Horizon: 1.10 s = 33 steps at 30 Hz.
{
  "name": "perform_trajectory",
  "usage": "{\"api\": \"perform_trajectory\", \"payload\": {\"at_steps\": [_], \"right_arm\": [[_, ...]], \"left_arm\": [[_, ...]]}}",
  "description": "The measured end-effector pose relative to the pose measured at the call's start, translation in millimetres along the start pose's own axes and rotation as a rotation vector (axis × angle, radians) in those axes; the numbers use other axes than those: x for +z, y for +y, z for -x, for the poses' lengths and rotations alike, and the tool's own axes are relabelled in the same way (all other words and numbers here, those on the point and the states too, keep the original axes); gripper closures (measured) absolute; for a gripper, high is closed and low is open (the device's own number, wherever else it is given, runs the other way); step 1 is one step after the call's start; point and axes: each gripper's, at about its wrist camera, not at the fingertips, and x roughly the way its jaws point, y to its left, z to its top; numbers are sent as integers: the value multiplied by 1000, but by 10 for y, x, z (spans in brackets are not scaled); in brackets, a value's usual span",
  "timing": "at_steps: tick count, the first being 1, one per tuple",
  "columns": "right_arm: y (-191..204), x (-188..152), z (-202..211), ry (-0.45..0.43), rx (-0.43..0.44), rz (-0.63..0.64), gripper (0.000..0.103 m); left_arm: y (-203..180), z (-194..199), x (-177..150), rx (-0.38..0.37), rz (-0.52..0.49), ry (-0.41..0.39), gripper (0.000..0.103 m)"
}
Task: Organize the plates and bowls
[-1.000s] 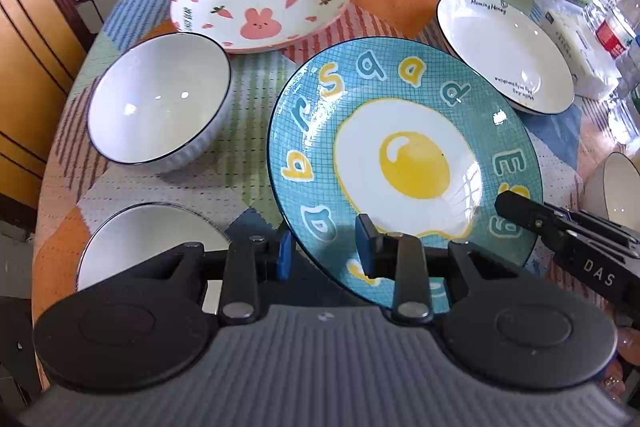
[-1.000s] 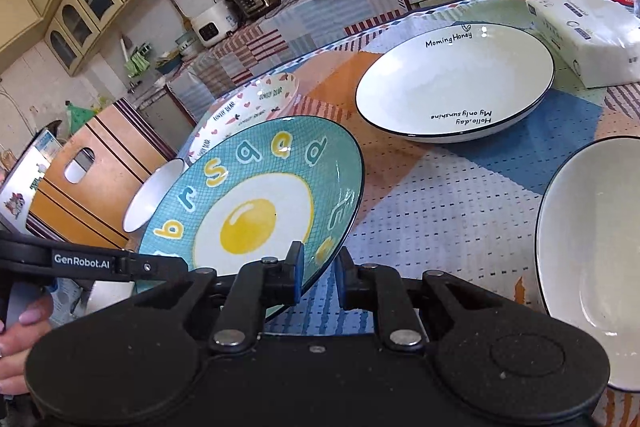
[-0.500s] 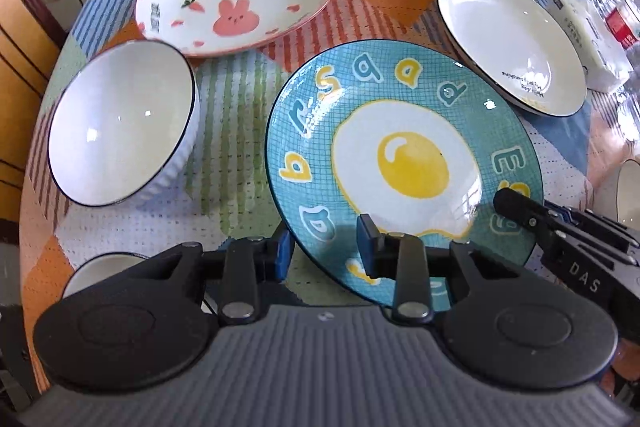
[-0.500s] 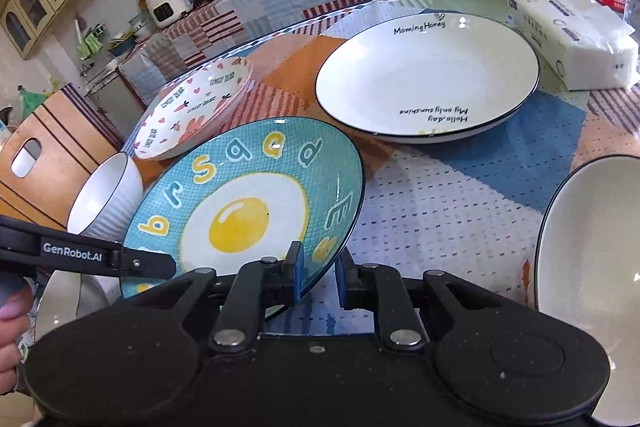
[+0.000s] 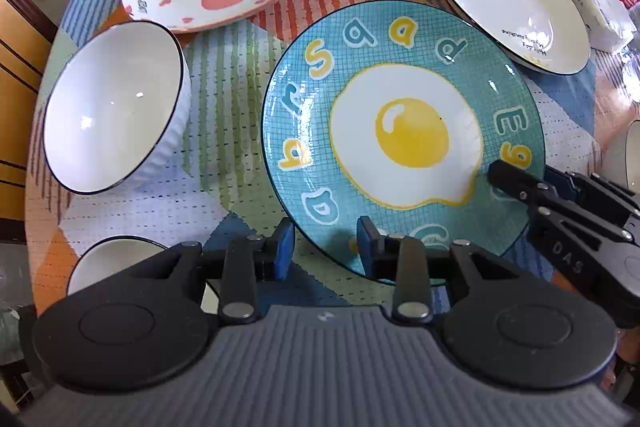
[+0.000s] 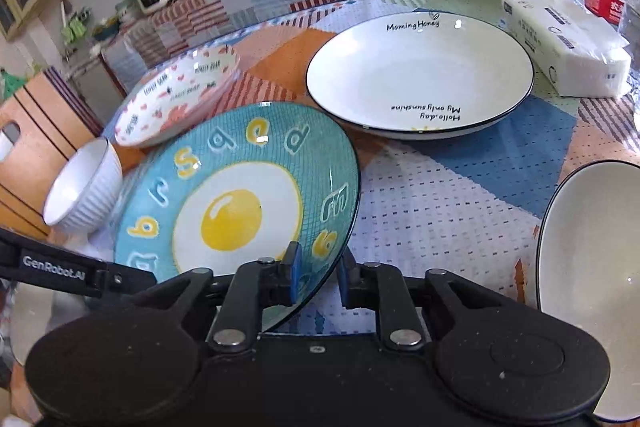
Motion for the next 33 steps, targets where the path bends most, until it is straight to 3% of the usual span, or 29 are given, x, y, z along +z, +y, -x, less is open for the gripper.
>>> {"api": "perform_trajectory", "payload": {"at_steps": [5,10,17,20,25,31,33], "right_arm": [[126,168,143,65,-51,93,62],[89,479,657,19,-12,152,45],[6,909,1205,-36,50,177,26],[-100,1079,1317,-42,53,139,12],[-301,1341,1369,-5,53,88,11],[-583,1614,1160,-5,4,27,7],[-713,1676,1012,-5,-14,-5,7]], "left_arm": [[41,281,47,10,-44,-36,63],[102,614,164,-33,-97,-59,56],[1,968,339,-24,-233,-106,45],[-83,1063,431,-21,-284,-119,42],[-306,1175,582,-13,-395,-144,35],[-650,1188,772,-2,-582,-224,10],[-725,1098,861,-27,-604,-228,8]]}}
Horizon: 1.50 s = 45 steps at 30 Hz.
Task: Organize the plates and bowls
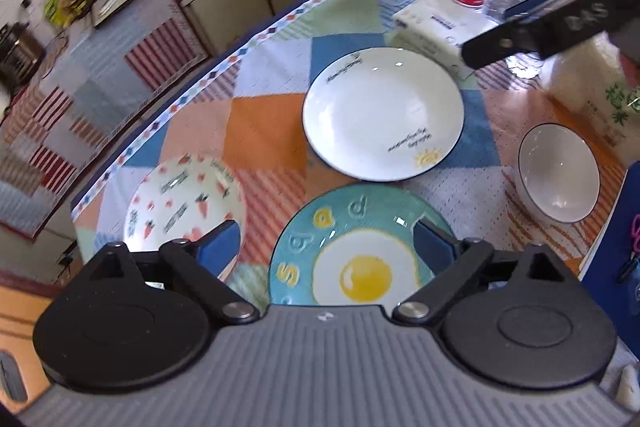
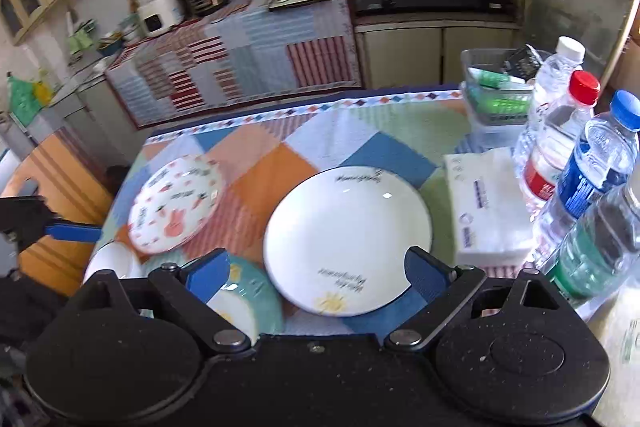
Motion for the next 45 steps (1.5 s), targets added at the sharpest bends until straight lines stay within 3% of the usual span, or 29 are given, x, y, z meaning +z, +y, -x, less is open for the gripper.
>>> {"api": "perform_trajectory", "payload": {"at_steps": [4,10,16,22,25,27,31,34,39,41,43,45], "right_arm": [[-391,-14,-368,23,-41,-176,7],[-803,-104,-895,89,-2,-410,11],[-808,-220,-1270,142,-56,-397,18],[-797,-341,-1386,148,-44,-370,45],[-791,-402,-1408,147,-53,-362,65],[-835,-444,-1405,145,-67,-379,84],[-1002,-507,-1383,132,-4,-472,89],[-987,-512,-1382,133,-1,-454,88],[-1057,-481,-1445,153,24,-500,85],[-1083,-481,-1456,133,26,-526,85],[-1036,-476,-1450,124,8,-495,87],[-943,-461,-1391,106,1,-407,87]], "left_arm": [[39,-374,176,9,35,17,8],[117,-1013,414,-1,120,54,8],[133,-1505,476,-31,173,93,11],[212,-1717,450,-72,262,111,13],[251,-1740,437,-77,284,92,22],[284,-1746,429,-70,316,68,26],[328,-1787,402,-100,334,69,40],[365,-1868,360,-120,362,90,52],[451,-1926,277,-192,434,102,54],[477,-1946,261,-213,476,86,65],[477,-1944,251,-258,517,70,83],[441,-1906,264,-227,529,68,82]]}}
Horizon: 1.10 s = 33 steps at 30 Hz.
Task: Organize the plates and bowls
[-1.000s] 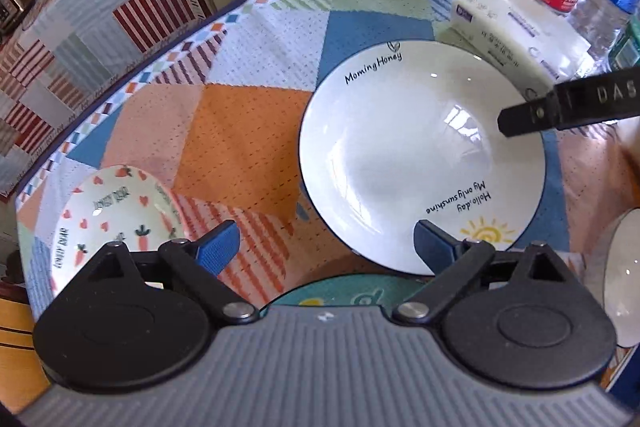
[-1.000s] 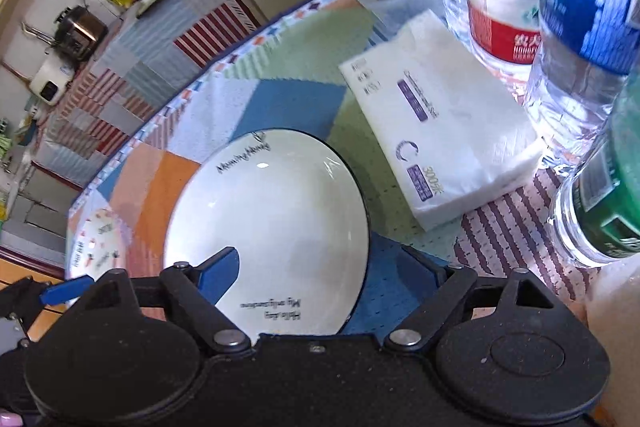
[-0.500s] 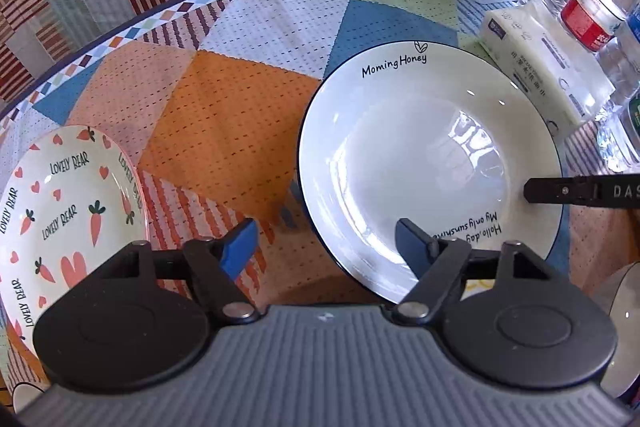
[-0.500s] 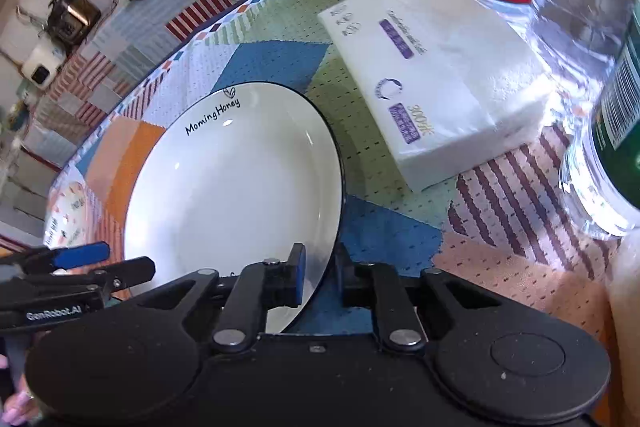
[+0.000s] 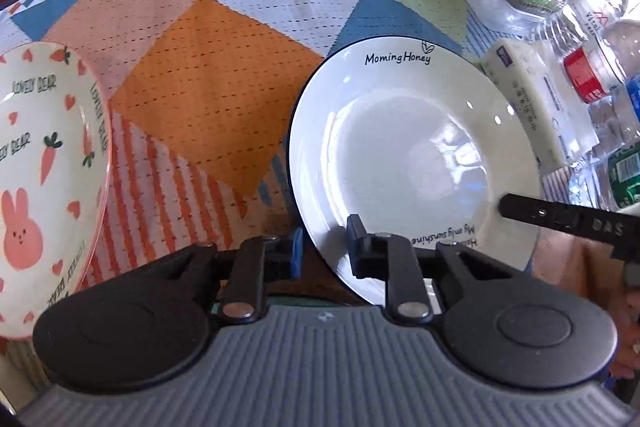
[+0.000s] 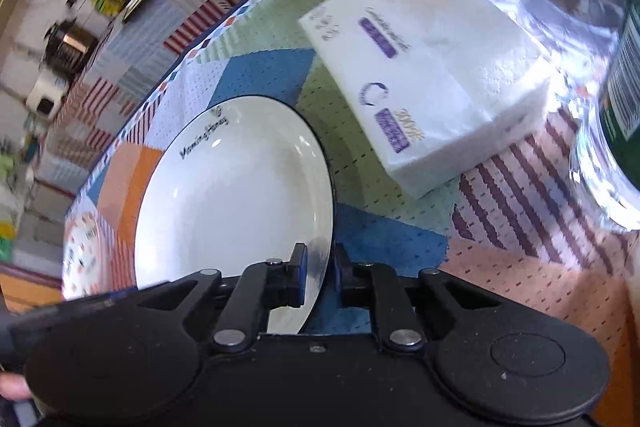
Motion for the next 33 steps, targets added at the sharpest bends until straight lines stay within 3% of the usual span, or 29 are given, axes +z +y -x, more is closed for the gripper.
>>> {"api": "perform_trajectory", "payload": {"at_steps": [7,18,26,33], "right_arm": [[35,-27,290,-46,51,48,87],[346,-230,695,-83,159,127,86],[630,-635,1035,-128,217,149,86],[769,-1017,1063,-92,232,166,85]], "left_arm": [[-72,261,-6,-33,-43,49,82],[-41,1117,-279,14,-90,-14,81],[16,1690,-703,54,-113,-77,81],[102,1874,-1061,111,-146,-76,81]]}}
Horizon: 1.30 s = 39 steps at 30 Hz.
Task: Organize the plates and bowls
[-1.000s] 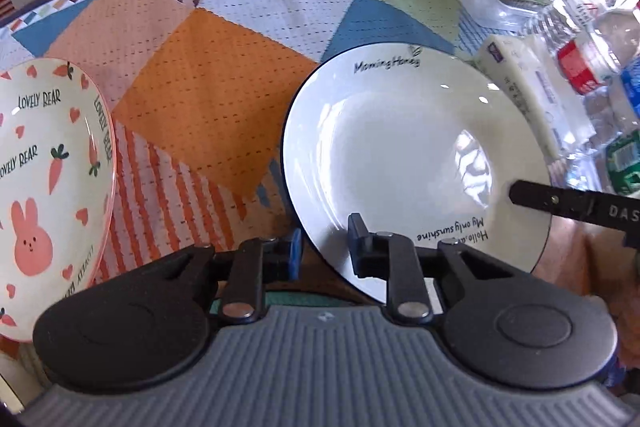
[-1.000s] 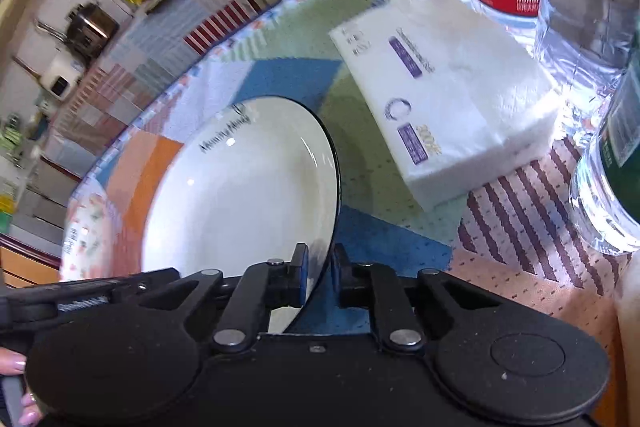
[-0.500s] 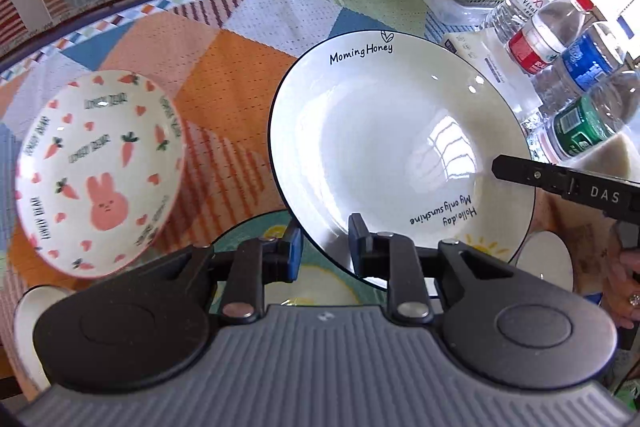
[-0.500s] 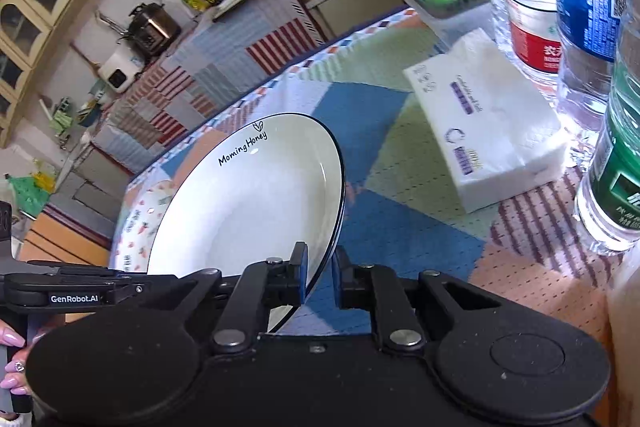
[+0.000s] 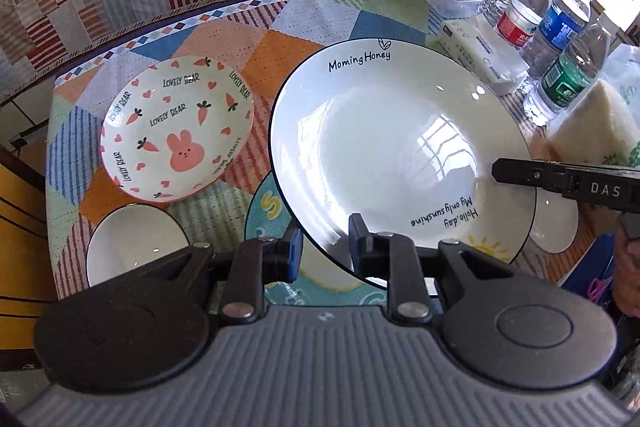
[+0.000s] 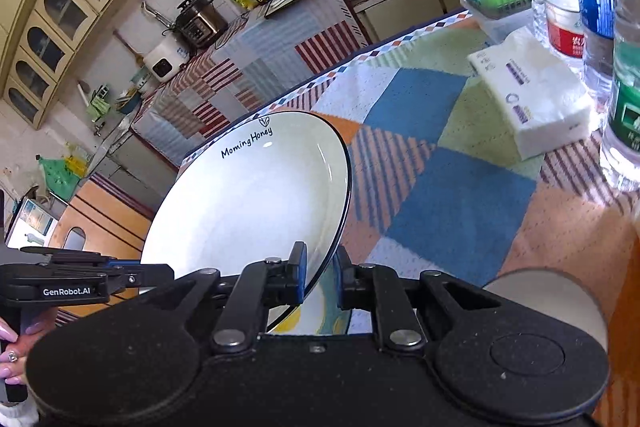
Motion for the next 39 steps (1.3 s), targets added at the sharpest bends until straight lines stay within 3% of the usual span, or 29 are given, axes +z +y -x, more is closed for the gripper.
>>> {"api": "perform_trajectory", "payload": {"at_steps": [9,24,33,39], "right_arm": [[6,-327,-165,64,8,-19,84],[63,-448,-520,195,-58,1,83],[270,-462,-588,219,-170,62,82],[492,-492,-640,228,-255,187,80]], "left_arm": [[110,-165,-337,14,23,62,81],[201,-453,-444,62,47,162,81],[318,-663,-441,45,97,241,80],[367,-781,-462,29,124,287,78]]}}
